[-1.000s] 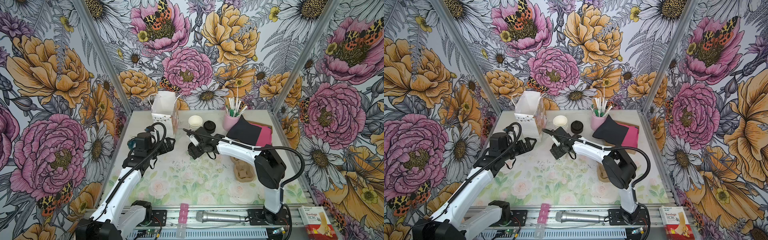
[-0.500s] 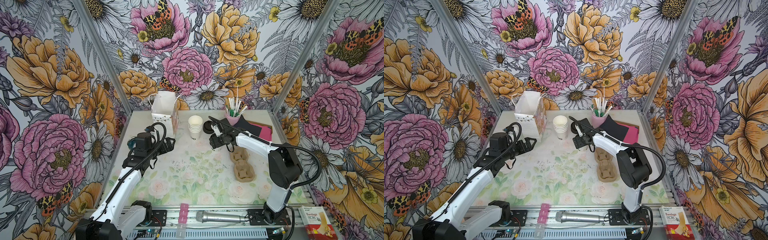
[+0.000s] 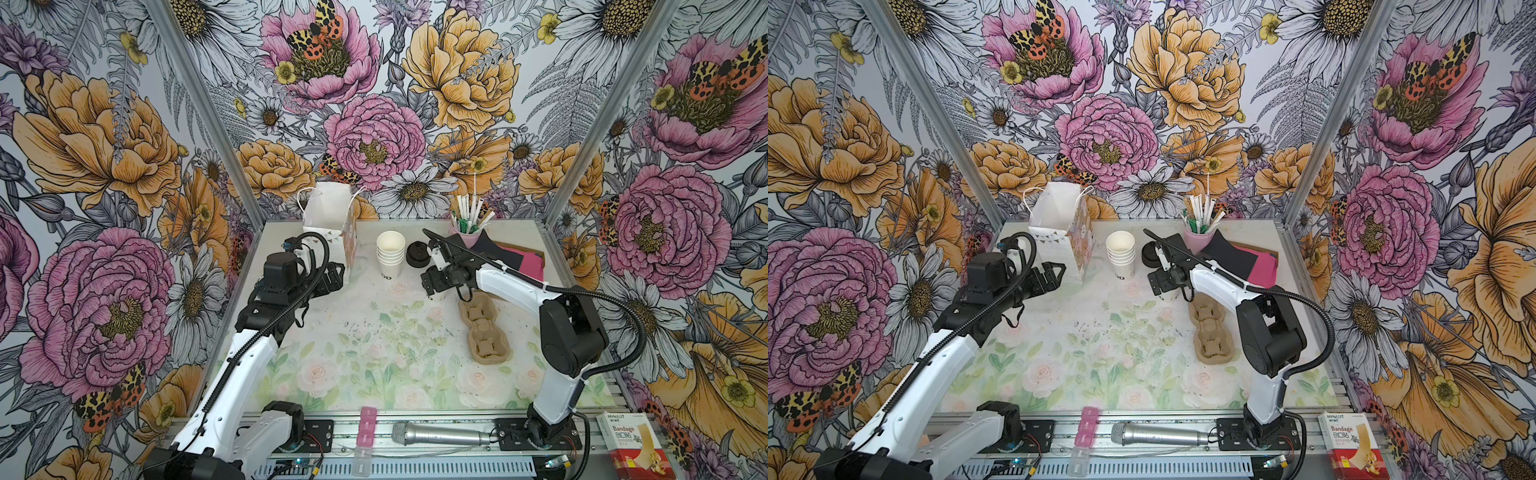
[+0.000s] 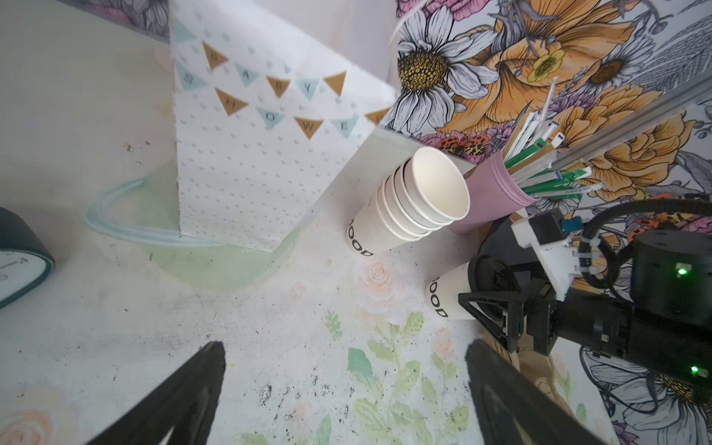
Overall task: Pack a coffee takeout order
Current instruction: Place the coffee cup at the center of the table, then pick up the takeout bag from the top-left of the table.
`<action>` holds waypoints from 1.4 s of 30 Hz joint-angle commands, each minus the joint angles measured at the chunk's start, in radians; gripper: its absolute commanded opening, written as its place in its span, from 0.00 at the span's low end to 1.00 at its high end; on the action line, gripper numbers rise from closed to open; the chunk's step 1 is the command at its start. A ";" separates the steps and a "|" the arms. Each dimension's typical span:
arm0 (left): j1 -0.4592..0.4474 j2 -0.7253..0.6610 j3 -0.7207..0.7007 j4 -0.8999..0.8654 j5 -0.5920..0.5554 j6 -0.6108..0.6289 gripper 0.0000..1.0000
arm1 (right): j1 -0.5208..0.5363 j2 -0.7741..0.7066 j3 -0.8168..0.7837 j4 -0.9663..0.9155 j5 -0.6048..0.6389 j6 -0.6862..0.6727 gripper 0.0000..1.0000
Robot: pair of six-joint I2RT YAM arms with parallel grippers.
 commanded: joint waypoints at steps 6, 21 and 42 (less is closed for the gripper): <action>-0.008 0.043 0.300 -0.154 -0.180 0.140 0.97 | 0.000 -0.275 -0.006 0.008 -0.009 0.009 0.99; 0.205 0.659 1.070 -0.483 0.058 0.301 0.78 | -0.003 -0.542 -0.170 0.009 0.024 0.053 1.00; 0.256 1.028 1.321 -0.619 0.105 0.350 0.58 | -0.004 -0.526 -0.206 0.007 -0.004 0.086 1.00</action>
